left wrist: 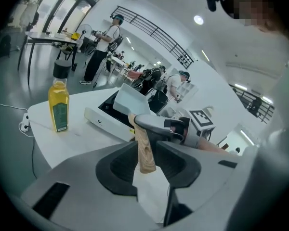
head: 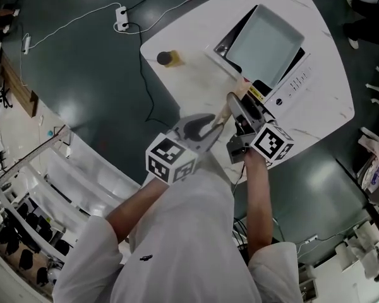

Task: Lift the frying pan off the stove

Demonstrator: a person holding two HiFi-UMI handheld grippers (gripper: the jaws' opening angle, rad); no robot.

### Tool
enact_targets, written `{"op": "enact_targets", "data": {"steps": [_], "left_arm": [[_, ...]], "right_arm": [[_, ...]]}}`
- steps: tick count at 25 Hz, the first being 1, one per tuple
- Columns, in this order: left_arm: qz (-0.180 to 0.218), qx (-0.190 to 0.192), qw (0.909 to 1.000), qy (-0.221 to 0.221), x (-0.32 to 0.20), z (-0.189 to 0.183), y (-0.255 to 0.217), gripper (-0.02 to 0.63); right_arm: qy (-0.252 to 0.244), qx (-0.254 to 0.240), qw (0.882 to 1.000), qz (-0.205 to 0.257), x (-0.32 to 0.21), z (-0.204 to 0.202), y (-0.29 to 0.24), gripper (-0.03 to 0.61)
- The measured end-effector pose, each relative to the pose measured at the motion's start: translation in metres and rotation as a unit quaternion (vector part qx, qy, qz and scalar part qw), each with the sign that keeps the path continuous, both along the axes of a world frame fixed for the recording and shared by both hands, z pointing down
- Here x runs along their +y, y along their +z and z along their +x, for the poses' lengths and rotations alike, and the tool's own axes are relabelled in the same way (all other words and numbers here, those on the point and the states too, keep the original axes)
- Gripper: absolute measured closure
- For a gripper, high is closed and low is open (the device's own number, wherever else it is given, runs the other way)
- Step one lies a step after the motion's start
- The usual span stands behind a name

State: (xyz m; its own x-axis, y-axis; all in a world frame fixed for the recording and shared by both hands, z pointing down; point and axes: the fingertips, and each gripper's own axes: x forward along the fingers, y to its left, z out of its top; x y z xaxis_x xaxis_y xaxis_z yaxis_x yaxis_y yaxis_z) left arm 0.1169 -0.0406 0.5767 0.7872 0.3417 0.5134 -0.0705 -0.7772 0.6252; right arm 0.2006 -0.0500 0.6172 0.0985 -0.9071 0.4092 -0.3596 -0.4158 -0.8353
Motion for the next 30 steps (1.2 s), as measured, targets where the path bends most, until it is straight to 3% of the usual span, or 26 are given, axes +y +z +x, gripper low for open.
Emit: {"op": "enact_targets", "data": {"steps": [8, 11, 15, 19, 30], "left_arm": [[-0.050, -0.013, 0.9986, -0.009, 0.009, 0.001, 0.020, 0.496], [-0.062, -0.019, 0.9978, -0.012, 0.011, 0.001, 0.023, 0.517], [-0.048, -0.025, 0.9985, -0.009, 0.014, -0.003, 0.023, 0.523], [-0.041, -0.024, 0.9988, -0.014, 0.016, -0.003, 0.022, 0.523], [-0.024, -0.016, 0.9996, -0.002, 0.015, -0.005, 0.013, 0.518]], "right_arm": [[-0.015, -0.035, 0.999, 0.027, -0.010, -0.005, 0.008, 0.350], [-0.016, -0.041, 0.999, 0.028, -0.012, -0.008, 0.009, 0.393], [-0.006, -0.057, 0.998, 0.032, -0.006, -0.012, 0.012, 0.425], [-0.015, -0.054, 0.996, 0.074, -0.018, -0.012, -0.004, 0.436], [-0.004, -0.059, 0.994, 0.088, -0.017, -0.014, -0.009, 0.436]]}}
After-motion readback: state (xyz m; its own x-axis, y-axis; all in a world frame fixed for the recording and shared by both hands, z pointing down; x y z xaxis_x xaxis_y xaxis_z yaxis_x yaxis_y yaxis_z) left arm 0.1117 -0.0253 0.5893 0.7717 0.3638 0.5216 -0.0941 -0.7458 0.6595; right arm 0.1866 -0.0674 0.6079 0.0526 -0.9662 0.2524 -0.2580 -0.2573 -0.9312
